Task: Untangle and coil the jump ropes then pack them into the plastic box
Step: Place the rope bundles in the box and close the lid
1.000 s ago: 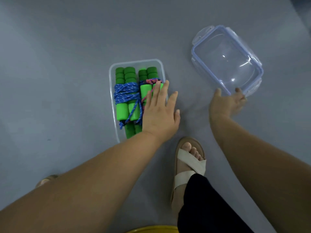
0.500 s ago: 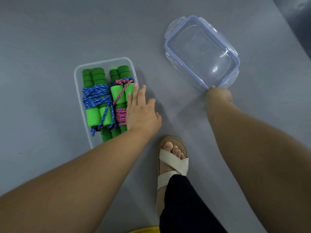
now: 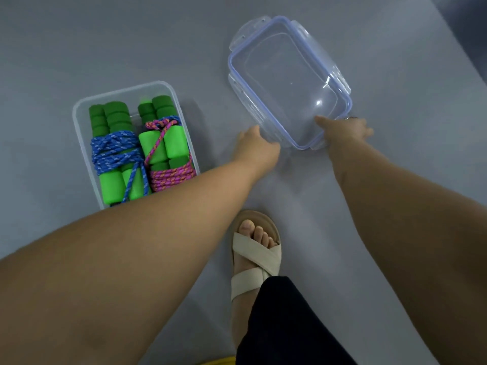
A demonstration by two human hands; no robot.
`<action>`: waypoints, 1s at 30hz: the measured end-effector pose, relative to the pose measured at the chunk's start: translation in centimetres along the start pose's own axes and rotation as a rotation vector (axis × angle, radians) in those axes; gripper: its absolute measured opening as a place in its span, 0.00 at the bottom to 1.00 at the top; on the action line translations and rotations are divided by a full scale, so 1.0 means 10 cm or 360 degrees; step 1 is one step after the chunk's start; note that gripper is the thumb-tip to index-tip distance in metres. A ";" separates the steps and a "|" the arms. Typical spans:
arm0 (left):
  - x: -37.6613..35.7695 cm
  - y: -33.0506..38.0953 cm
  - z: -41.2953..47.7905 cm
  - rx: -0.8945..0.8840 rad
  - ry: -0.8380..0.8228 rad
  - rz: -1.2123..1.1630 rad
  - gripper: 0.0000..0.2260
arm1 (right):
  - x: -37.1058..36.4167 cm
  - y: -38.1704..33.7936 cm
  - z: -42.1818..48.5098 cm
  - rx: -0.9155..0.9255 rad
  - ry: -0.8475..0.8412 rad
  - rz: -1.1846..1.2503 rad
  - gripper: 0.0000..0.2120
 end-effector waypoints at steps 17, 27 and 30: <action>0.84 -0.26 -0.53 0.0047 0.0060 -0.1396 0.07 | 0.20 0.30 -1.20 -0.0346 -0.1214 0.1936 0.16; 1.29 -1.78 -1.30 0.0276 0.0335 -0.1309 0.08 | -0.50 -0.08 -2.15 0.0547 -0.1192 0.0921 0.07; 1.23 -2.09 -1.26 0.0461 0.0470 -0.1219 0.19 | -0.75 -0.03 -2.29 0.0858 -0.1067 0.0455 0.08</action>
Point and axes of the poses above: each hand's wrist, its own z-axis towards the middle knuckle, its own x-axis out of the back of the hand, y = z × x, the point moved 2 cm from there along z, towards the middle knuckle, and after that the axes turned 13 degrees about z, right-handed, at the moved point
